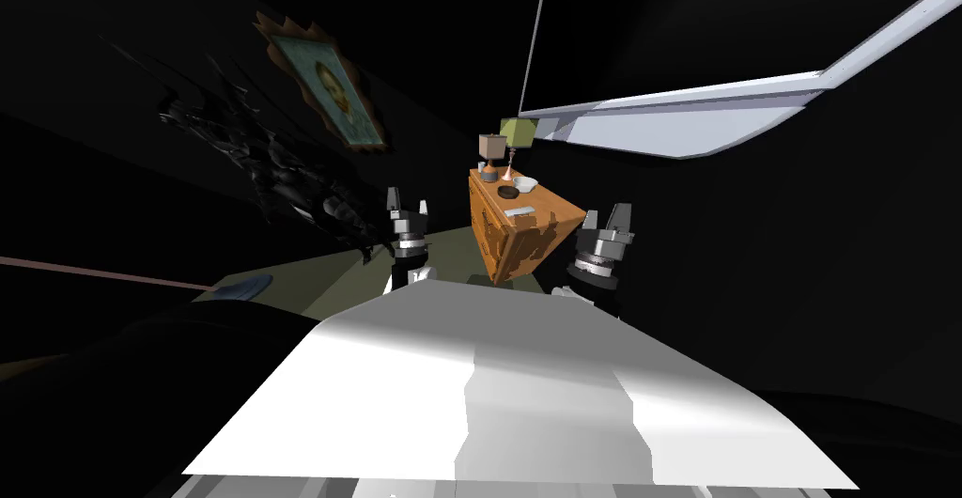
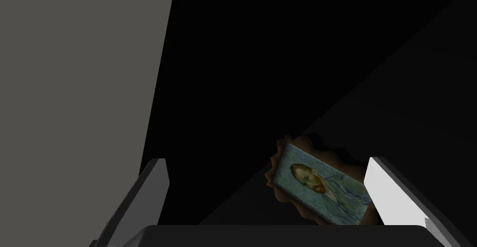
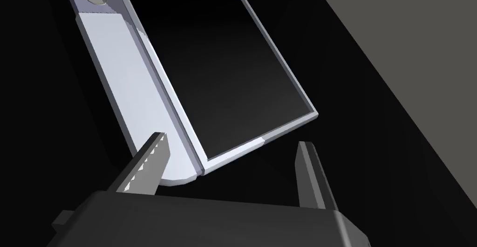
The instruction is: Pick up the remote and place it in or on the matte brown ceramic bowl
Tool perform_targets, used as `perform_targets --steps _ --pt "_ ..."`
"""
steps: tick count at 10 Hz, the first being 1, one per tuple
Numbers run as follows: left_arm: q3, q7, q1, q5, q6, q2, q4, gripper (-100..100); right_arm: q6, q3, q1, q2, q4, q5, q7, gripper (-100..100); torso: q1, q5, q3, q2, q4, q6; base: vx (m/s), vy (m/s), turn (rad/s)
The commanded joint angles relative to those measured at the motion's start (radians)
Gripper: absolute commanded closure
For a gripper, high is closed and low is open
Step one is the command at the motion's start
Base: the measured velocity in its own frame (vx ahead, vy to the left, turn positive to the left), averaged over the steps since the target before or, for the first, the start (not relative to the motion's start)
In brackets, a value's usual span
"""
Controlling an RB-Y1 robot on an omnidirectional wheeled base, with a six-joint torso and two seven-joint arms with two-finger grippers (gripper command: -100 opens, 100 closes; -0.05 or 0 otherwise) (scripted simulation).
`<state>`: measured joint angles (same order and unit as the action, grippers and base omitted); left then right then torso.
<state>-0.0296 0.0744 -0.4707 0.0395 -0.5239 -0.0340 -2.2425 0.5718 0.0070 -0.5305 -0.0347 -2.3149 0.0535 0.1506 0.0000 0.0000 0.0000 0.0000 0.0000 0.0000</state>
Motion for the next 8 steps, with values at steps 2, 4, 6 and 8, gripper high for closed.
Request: perform_targets --steps 2,4,6,8 --pt "0.0 0.0 0.0 0.0 0.0 0.0 0.0 0 0.013 -0.005 -0.036 -0.051 -0.01 -0.03 0.001 -100 0.0 0.0 0.002 0.004 0.001 0.0 -0.095 -0.006 0.03" --pt "0.0 0.0 0.0 0.0 0.0 0.0 0.0 0 0.026 -0.016 -0.076 -0.086 -0.02 -0.062 0.003 -100 -0.001 0.0 0.005 0.009 0.002 0.0 -0.139 -0.011 0.041" --pt "0.0 0.0 0.0 0.0 0.0 0.0 0.0 0 0.041 -0.037 -0.131 -0.121 -0.031 -0.104 0.007 -100 -0.002 0.0 0.007 0.012 0.003 0.0 -0.177 -0.006 0.065" --pt "0.0 0.0 0.0 0.0 0.0 0.0 0.0 0 0.058 -0.069 -0.19 -0.157 -0.041 -0.155 0.012 -100 0.001 0.0 0.007 0.013 0.003 0.0 -0.169 0.01 0.083"
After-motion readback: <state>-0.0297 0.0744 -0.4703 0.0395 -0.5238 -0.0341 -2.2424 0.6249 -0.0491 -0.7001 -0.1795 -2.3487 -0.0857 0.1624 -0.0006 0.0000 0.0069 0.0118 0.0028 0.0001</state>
